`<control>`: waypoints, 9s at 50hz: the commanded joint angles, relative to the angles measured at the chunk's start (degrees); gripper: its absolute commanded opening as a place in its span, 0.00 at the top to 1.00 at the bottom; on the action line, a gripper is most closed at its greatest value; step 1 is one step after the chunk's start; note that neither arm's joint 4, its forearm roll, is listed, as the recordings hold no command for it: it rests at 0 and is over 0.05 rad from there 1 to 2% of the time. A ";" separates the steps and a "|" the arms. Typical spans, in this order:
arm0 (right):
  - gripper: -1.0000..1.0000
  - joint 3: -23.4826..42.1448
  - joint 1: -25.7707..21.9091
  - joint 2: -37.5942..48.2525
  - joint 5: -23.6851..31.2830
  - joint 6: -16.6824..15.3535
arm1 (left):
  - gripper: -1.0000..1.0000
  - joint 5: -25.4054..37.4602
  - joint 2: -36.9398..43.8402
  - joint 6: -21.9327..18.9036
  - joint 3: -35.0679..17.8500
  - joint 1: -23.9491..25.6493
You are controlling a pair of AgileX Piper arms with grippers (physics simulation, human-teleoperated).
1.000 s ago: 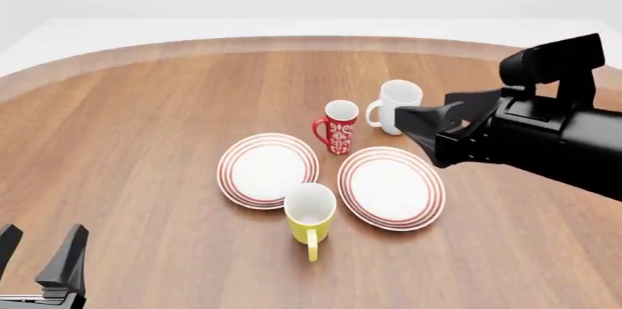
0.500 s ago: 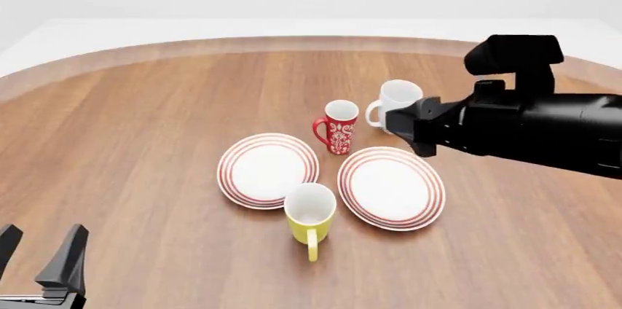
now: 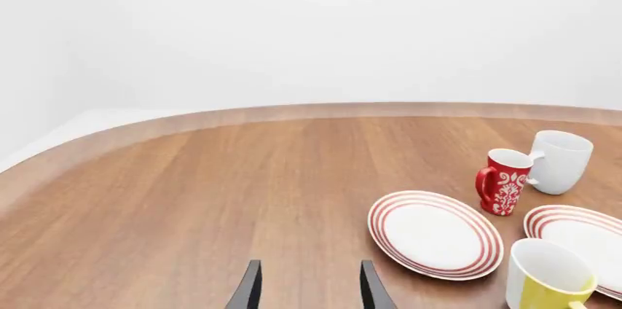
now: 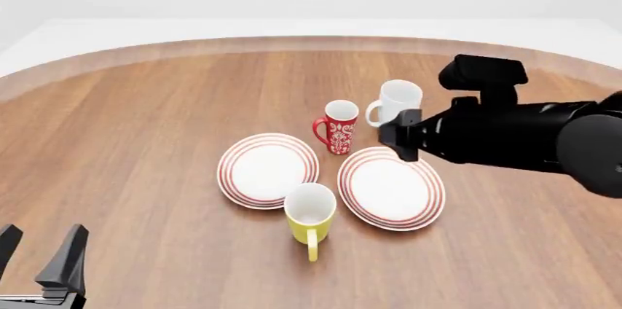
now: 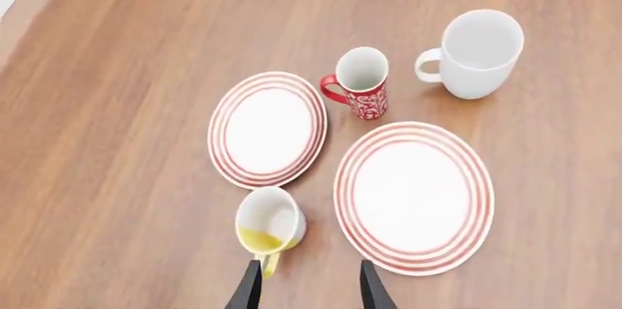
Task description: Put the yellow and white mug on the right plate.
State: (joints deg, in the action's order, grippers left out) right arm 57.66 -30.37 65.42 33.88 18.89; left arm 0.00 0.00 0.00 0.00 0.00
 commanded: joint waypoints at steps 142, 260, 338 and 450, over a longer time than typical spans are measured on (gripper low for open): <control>0.00 -18.33 -17.02 29.58 -39.34 20.89 | 0.00 0.00 0.00 0.00 0.00 0.00; 1.00 -13.31 -0.79 16.45 -26.30 0.98 | 0.00 0.00 0.00 0.00 0.00 0.00; 1.00 -16.95 8.11 24.94 -35.64 -6.19 | 0.00 0.00 0.00 0.00 0.00 0.00; 0.00 -19.82 9.53 16.32 -29.44 -7.51 | 0.00 0.00 0.00 0.00 0.00 0.00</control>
State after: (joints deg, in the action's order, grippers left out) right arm 38.12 -21.36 85.05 2.28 11.97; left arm 0.00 0.00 0.00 0.00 0.00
